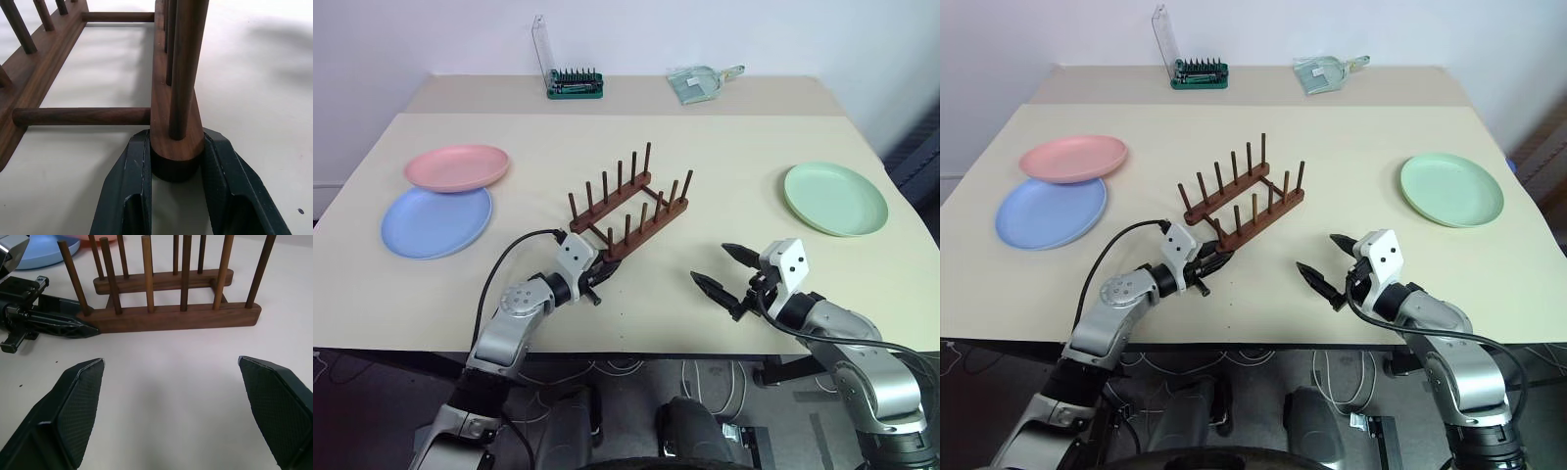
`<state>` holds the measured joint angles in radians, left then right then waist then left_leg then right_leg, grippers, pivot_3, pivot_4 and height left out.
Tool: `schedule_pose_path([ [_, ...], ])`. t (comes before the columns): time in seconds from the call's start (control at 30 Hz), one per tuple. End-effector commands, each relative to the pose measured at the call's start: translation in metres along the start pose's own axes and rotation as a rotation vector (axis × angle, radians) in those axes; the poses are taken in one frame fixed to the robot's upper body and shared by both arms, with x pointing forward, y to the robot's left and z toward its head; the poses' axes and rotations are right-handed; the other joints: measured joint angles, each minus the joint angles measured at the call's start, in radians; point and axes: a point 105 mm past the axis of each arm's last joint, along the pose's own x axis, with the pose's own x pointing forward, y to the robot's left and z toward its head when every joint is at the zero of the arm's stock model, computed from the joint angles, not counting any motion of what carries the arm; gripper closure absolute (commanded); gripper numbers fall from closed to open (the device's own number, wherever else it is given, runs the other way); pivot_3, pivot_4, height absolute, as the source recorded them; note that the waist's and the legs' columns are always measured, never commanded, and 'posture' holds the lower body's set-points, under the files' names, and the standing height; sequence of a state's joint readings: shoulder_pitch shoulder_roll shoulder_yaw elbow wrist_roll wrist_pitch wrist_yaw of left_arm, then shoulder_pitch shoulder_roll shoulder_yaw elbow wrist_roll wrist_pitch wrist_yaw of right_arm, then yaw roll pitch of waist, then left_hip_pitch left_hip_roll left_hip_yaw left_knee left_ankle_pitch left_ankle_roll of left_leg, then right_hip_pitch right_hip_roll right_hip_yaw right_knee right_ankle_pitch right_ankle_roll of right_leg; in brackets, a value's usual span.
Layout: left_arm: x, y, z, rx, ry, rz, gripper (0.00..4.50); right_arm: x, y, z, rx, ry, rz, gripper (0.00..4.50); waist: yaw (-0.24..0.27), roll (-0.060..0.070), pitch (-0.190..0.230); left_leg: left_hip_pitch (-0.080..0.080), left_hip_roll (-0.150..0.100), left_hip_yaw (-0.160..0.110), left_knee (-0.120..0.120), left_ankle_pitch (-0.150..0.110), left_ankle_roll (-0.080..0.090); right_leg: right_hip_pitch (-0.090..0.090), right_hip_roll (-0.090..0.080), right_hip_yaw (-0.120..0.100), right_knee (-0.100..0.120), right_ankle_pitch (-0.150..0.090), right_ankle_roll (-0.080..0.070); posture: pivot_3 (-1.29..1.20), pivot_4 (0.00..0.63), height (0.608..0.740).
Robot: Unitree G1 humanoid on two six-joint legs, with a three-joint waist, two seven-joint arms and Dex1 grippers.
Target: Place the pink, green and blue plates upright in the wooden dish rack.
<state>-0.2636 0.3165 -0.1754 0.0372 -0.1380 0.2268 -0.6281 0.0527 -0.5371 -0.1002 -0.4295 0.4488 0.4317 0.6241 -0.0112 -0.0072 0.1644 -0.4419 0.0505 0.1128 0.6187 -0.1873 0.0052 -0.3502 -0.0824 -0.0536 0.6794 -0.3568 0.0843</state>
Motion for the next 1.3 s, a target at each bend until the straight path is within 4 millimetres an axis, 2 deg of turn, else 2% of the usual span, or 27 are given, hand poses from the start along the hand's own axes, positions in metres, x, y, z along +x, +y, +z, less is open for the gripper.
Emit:
schedule_pose_path([
  [0.03,-0.001,-0.003,-0.003,0.019,0.012,-0.138,3.73,-0.004,0.005,0.000,-0.049,0.033,0.028,0.00,0.000,0.000,0.000,0.000,0.000,0.000,0.000,0.000,0.000,0.000,0.000,0.000,0.000,0.000,0.000,0.00,0.150,0.732],
  [0.17,0.002,-0.002,0.003,0.113,0.030,-0.358,3.73,-0.007,0.005,-0.004,-0.051,0.047,0.023,0.00,0.001,0.000,0.000,-0.001,0.000,0.000,0.000,0.000,0.000,-0.001,0.001,0.000,0.000,0.000,0.000,0.00,0.150,0.732],
  [0.4,0.014,0.002,0.012,0.175,0.025,-0.570,3.73,-0.012,0.008,-0.007,-0.040,0.044,-0.002,0.00,0.002,-0.001,0.001,-0.003,-0.001,0.000,0.000,0.000,0.000,-0.002,0.002,-0.001,-0.002,0.000,0.000,0.00,0.150,0.732],
  [0.57,0.018,0.006,0.013,0.215,0.035,-0.629,3.73,-0.016,0.008,-0.009,-0.036,0.042,-0.034,0.00,-0.001,-0.002,0.001,-0.003,-0.001,0.000,0.000,0.000,0.000,-0.002,0.002,-0.001,-0.002,0.000,0.000,0.00,0.150,0.732],
  [0.73,0.023,0.014,0.011,0.229,0.060,-0.608,3.73,-0.018,0.007,-0.010,-0.037,0.046,-0.045,0.00,0.000,-0.003,0.002,-0.003,-0.001,0.000,0.000,-0.001,0.001,-0.002,0.002,-0.001,-0.002,0.000,0.000,0.00,0.150,0.732],
  [0.8,0.020,0.023,0.006,0.208,0.078,-0.551,2.68,-0.018,0.006,-0.010,-0.043,0.048,-0.047,0.00,-0.001,-0.004,0.002,-0.003,-0.001,0.000,0.001,-0.001,0.001,-0.002,0.002,-0.001,-0.002,0.000,0.000,0.00,0.150,0.732],
  [0.9,0.014,0.031,0.001,0.187,0.089,-0.493,1.48,-0.019,0.004,-0.010,-0.049,0.055,-0.049,0.00,-0.005,-0.003,0.002,-0.003,0.000,0.000,0.001,-0.001,0.001,-0.002,0.002,-0.001,-0.002,0.000,0.000,0.00,0.150,0.732],
  [0.93,0.008,0.036,-0.001,0.168,0.089,-0.465,0.96,-0.020,0.002,-0.012,-0.058,0.071,-0.056,0.26,-0.006,-0.004,0.002,-0.002,0.000,0.000,0.001,-0.001,0.001,-0.002,0.002,-0.001,-0.001,0.000,0.000,0.00,0.150,0.732],
  [1.0,0.001,0.041,-0.003,0.147,0.089,-0.432,0.94,-0.021,-0.001,-0.015,-0.068,0.089,-0.066,0.70,-0.011,-0.003,0.002,-0.002,0.001,0.000,0.001,-0.001,0.001,-0.002,0.002,0.000,0.000,0.000,0.000,0.00,0.150,0.732],
  [1.03,-0.007,0.044,-0.004,0.126,0.084,-0.406,1.10,-0.022,-0.003,-0.018,-0.071,0.108,-0.067,1.22,-0.011,-0.004,0.002,-0.002,0.001,0.000,0.001,-0.001,0.001,-0.002,0.002,0.000,0.000,0.000,0.000,0.00,0.150,0.732],
  [1.1,-0.022,0.044,-0.006,0.088,0.072,-0.390,1.78,-0.022,-0.007,-0.022,-0.083,0.137,-0.075,2.13,-0.015,-0.003,0.002,-0.002,0.001,0.000,0.001,-0.001,0.001,-0.002,0.002,0.000,0.000,0.000,0.000,0.00,0.150,0.732],
  [1.23,-0.039,0.023,-0.005,0.053,0.073,-0.447,3.73,-0.020,-0.013,-0.028,-0.100,0.179,-0.081,4.16,-0.014,-0.003,0.002,-0.001,0.001,0.000,0.001,-0.001,0.001,-0.002,0.001,0.000,0.001,0.000,0.000,0.00,0.150,0.732],
  [1.27,-0.041,0.014,-0.005,0.047,0.075,-0.471,4.15,-0.019,-0.014,-0.029,-0.108,0.187,-0.080,4.50,-0.010,-0.003,0.002,-0.001,0.001,-0.001,0.002,-0.001,0.001,-0.001,0.001,0.000,0.001,0.000,0.000,0.00,0.150,0.732],
  [1.3,-0.040,0.007,-0.005,0.054,0.086,-0.488,4.38,-0.017,-0.016,-0.030,-0.123,0.199,-0.086,4.50,-0.008,-0.003,0.002,-0.001,0.001,-0.001,0.002,-0.001,0.001,-0.001,0.000,0.000,0.001,0.000,0.000,0.00,0.150,0.732],
])
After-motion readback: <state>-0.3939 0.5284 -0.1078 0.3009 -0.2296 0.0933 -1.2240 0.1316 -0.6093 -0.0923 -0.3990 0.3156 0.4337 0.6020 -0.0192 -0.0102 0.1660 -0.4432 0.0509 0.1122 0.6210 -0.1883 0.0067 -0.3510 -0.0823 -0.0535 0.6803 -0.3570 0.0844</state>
